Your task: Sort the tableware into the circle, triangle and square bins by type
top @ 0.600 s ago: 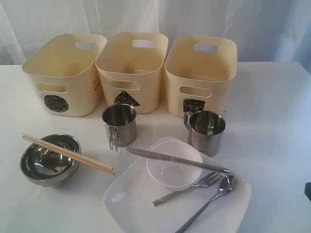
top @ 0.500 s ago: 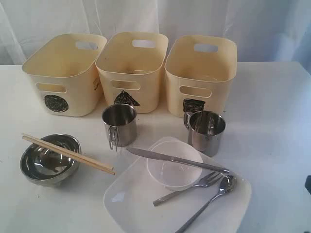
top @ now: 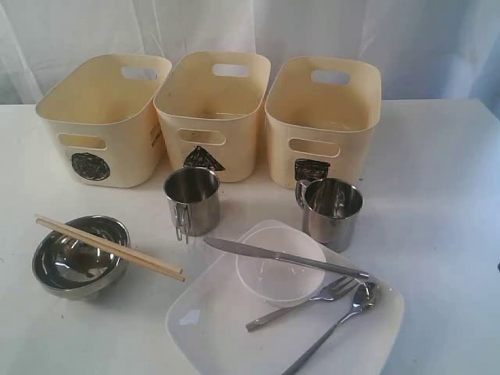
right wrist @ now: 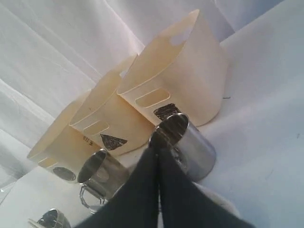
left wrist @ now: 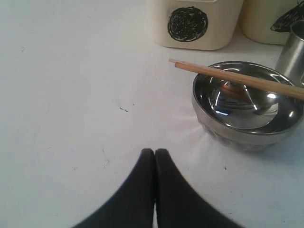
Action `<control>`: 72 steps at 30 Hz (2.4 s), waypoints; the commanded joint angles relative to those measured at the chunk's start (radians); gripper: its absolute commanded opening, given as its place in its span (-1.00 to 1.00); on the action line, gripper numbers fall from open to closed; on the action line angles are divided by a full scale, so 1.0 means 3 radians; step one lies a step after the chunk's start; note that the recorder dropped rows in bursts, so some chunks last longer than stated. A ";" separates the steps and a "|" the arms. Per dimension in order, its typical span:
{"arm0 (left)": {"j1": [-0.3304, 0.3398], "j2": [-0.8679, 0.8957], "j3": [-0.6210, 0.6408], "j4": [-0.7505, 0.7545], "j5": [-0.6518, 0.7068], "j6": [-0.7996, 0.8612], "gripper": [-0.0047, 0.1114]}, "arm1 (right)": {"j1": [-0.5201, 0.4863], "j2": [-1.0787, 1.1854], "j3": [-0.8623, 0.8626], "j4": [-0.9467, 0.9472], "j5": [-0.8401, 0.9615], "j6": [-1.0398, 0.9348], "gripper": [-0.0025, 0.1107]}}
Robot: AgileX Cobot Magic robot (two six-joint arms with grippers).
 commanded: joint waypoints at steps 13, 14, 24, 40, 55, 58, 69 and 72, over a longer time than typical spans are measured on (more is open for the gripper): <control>0.0008 -0.0015 0.0009 -0.0027 0.0015 0.0000 -0.92 | -0.0020 0.0354 -0.0929 -0.0167 0.0101 -0.0573 -0.96; 0.0008 -0.0015 0.0009 -0.0027 0.0015 0.0000 -0.92 | -0.0020 0.0680 -0.1276 -0.0167 0.0374 -0.0953 -0.96; 0.0008 -0.0015 0.0009 -0.0027 0.0015 0.0000 -0.92 | -0.0020 0.2768 -0.3031 -0.0185 0.1852 -0.2472 -0.96; 0.0008 -0.0015 0.0009 -0.0027 0.0015 0.0000 -0.92 | -0.0008 0.4058 -0.4147 0.0017 0.1836 -0.2377 -0.96; 0.0008 -0.0015 0.0009 -0.0027 0.0015 0.0000 -0.92 | 0.0204 0.4641 -0.4675 0.1030 0.3055 -0.4237 -0.96; 0.0008 -0.0015 0.0009 -0.0027 0.0015 0.0000 -0.92 | 0.0311 0.4858 -0.4831 0.1072 0.3111 -0.4452 -0.95; 0.0008 -0.0015 0.0009 -0.0027 0.0015 0.0000 -0.92 | 0.0868 0.5591 -0.5231 0.1121 0.3364 -0.4964 0.04; 0.0008 -0.0015 0.0009 -0.0027 0.0015 0.0000 -0.92 | 0.1043 0.5714 -0.5231 0.1029 0.3336 -0.4971 0.04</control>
